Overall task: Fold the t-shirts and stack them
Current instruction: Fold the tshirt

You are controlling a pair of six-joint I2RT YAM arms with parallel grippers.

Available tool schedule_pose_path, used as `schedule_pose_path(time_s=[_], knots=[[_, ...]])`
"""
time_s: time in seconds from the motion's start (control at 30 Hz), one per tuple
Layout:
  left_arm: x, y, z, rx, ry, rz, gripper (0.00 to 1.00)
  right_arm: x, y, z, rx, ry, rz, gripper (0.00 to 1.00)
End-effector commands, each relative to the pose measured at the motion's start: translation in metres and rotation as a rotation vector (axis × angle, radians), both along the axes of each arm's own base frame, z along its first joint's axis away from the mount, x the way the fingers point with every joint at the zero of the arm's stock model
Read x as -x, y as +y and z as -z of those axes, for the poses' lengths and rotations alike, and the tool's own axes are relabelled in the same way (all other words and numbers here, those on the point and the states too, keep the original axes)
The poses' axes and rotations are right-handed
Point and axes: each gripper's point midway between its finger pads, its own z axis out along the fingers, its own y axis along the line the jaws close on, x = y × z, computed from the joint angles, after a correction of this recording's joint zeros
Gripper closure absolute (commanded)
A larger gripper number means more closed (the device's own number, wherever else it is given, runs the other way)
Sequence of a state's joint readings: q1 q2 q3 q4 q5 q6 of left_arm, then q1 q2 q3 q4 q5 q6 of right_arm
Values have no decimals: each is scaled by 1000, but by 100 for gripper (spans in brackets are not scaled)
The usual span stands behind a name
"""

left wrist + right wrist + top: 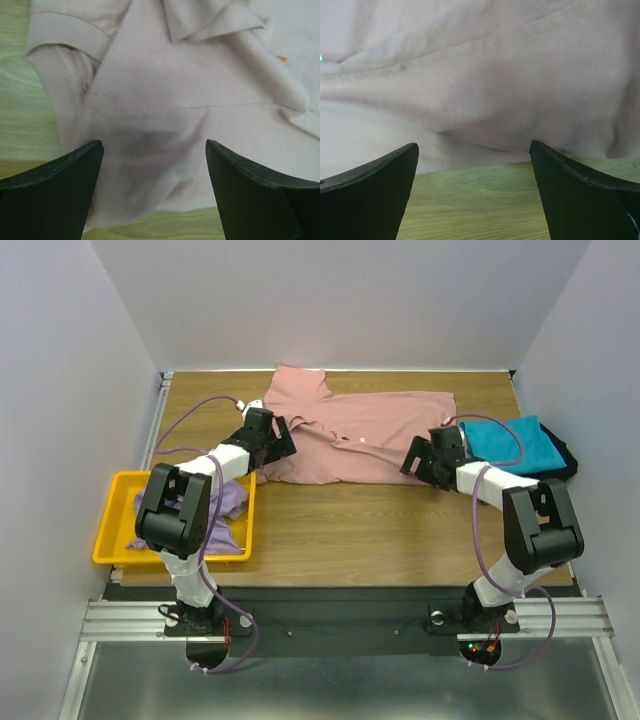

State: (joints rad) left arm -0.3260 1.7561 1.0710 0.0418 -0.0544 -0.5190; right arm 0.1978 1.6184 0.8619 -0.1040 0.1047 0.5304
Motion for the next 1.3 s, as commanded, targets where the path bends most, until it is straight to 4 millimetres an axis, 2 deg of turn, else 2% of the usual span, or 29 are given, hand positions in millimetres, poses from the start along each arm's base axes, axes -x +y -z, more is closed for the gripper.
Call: schedule_pose_path(time_s=[0.0, 0.13, 0.2, 0.4, 0.5, 0.67, 0.77, 0.8, 0.93, 1.0, 1.13, 1.27], knots=[[15, 31, 37, -112, 124, -110, 4, 1, -16, 14, 48, 21, 88, 0], [25, 40, 51, -144, 164, -116, 4, 2, -15, 25, 46, 55, 89, 0], [24, 40, 52, -149, 162, -109, 4, -3, -13, 22, 44, 44, 78, 0], [19, 50, 53, -185, 172, -129, 3, -7, -24, 14, 93, 24, 111, 0], [13, 51, 55, -159, 175, -132, 3, -10, -21, 14, 85, 27, 94, 0], [-1, 59, 51, -181, 183, -157, 3, -21, -3, 14, 26, 36, 18, 0], [-7, 72, 53, -139, 205, -183, 2, -24, 5, 17, 2, 45, -13, 0], [-10, 83, 54, -120, 208, -207, 2, -27, 9, 14, -10, 39, -23, 0], [-19, 107, 53, -90, 217, -270, 4, -27, 24, 15, -41, 45, -59, 0], [-17, 114, 57, -94, 238, -285, 4, -26, 32, 16, -53, 50, -75, 0], [-13, 121, 56, -103, 243, -311, 4, -24, 61, 15, -72, 52, -148, 0], [-7, 148, 46, -115, 251, -413, 3, -16, 84, 8, -124, 54, -197, 0]])
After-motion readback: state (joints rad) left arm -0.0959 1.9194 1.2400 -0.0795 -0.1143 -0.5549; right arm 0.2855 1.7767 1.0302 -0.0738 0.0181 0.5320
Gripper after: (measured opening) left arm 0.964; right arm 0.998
